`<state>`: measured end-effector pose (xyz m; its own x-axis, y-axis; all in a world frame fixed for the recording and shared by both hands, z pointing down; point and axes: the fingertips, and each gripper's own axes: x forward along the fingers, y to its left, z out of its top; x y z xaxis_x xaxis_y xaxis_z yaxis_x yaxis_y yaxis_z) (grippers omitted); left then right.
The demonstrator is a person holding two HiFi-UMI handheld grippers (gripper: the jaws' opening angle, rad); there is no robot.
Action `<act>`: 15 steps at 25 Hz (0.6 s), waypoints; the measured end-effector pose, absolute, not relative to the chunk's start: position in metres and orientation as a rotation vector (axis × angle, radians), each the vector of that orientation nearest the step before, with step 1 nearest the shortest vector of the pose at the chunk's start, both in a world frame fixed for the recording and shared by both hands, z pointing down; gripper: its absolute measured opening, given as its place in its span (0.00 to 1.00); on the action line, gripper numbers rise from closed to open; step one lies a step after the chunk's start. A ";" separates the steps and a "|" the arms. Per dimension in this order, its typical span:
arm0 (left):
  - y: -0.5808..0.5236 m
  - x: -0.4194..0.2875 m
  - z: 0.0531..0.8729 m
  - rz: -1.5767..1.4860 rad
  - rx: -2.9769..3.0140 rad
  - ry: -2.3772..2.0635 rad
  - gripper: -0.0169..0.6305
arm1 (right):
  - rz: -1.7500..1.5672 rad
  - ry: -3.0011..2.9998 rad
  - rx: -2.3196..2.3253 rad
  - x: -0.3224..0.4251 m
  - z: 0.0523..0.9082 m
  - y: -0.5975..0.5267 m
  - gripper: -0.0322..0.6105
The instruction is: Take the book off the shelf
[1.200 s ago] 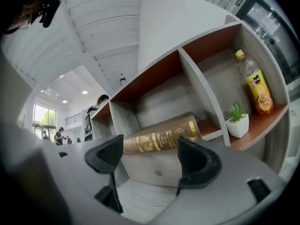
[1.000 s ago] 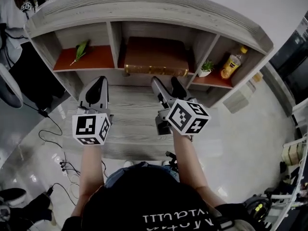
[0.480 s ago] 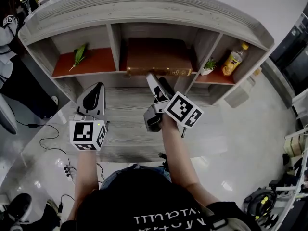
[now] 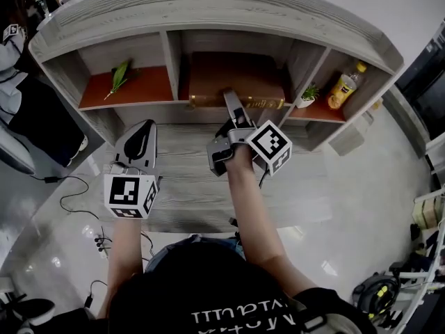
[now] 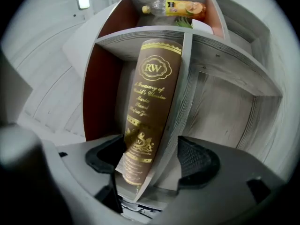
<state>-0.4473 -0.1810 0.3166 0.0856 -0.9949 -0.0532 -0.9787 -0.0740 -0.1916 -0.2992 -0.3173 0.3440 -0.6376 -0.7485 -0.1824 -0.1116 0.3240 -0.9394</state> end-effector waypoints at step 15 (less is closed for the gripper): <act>-0.188 -0.433 0.317 -0.122 -2.207 1.974 0.04 | -1.470 1.748 -0.987 -0.296 0.347 -0.360 0.60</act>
<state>-0.4330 -0.1878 0.3168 0.1161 -0.9916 -0.0571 -0.9770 -0.1037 -0.1863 -0.2962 -0.3600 0.3468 -0.5121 -0.8589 -0.0067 -0.1406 0.0916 -0.9858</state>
